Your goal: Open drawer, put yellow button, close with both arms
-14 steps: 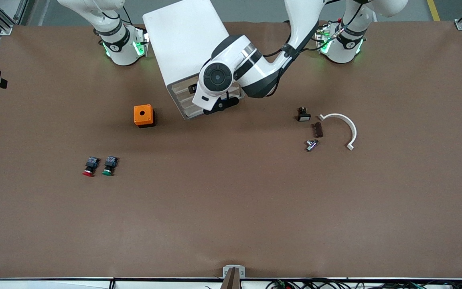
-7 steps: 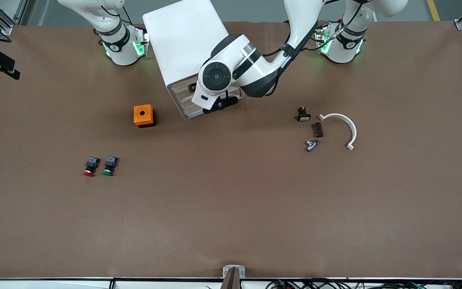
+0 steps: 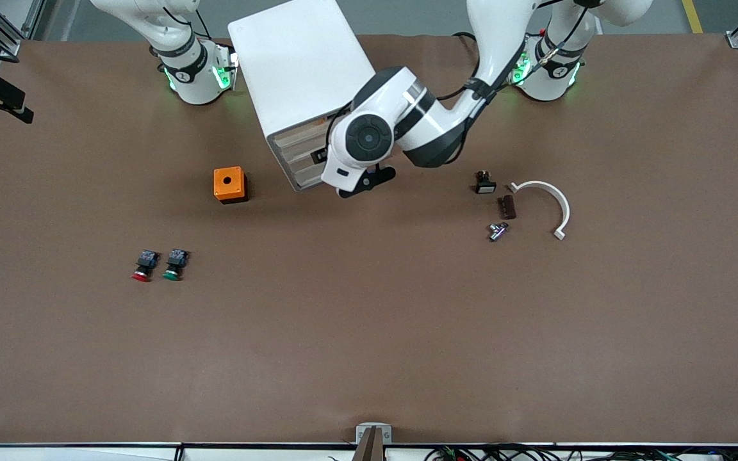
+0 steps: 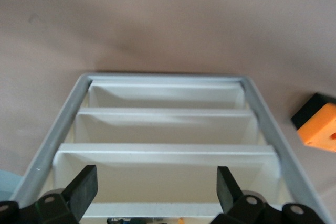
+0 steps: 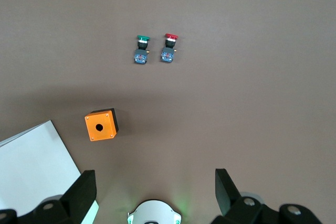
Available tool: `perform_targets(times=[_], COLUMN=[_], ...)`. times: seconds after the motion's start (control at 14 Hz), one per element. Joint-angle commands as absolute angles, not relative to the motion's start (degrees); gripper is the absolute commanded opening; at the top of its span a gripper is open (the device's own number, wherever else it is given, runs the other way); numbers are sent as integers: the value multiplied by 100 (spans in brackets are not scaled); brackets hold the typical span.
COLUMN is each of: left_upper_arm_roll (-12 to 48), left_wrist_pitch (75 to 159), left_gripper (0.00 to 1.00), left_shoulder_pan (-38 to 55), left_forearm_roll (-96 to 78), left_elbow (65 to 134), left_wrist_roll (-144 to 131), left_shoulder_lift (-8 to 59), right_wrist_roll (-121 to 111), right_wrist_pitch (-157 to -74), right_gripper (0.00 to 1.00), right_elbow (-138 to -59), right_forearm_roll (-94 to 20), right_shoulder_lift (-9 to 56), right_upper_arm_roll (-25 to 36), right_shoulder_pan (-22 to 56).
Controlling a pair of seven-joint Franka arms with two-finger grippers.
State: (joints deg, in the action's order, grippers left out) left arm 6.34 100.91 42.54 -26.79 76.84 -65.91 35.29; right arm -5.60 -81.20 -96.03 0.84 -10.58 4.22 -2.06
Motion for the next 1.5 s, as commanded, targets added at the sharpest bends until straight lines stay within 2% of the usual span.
perform_targets(times=[0.0, 0.43, 0.72, 1.15, 1.43], left_upper_arm_roll=[624, 615, 624, 580, 571], left_wrist_pitch=[10055, 10063, 9933, 9914, 9879], left_gripper=[100, 100, 100, 100, 100], left_shoulder_pan=[3965, 3332, 3033, 2699, 2295], left_forearm_roll=[-2716, -2681, -1830, -1758, -1653], left_elbow=[7787, 7787, 7787, 7726, 7594], left_wrist_roll=[-6618, -6609, -6618, -6601, -5848], left_shoulder_lift=[3270, 3147, 3042, 3032, 2876], right_wrist_roll=[-501, -501, -475, -475, -475], right_wrist_pitch=[-8147, -8148, -8191, -8288, -8323], right_gripper=[100, 100, 100, 100, 100], right_elbow=[-9765, -9747, -9747, -9729, -9721], right_forearm_roll=[18, 18, 9, -114, -88], right_shoulder_lift=[-1222, -1230, -1257, -1257, -1257], right_upper_arm_roll=[475, 519, 475, 466, 457], right_shoulder_pan=[-97, -228, -185, -18, -18])
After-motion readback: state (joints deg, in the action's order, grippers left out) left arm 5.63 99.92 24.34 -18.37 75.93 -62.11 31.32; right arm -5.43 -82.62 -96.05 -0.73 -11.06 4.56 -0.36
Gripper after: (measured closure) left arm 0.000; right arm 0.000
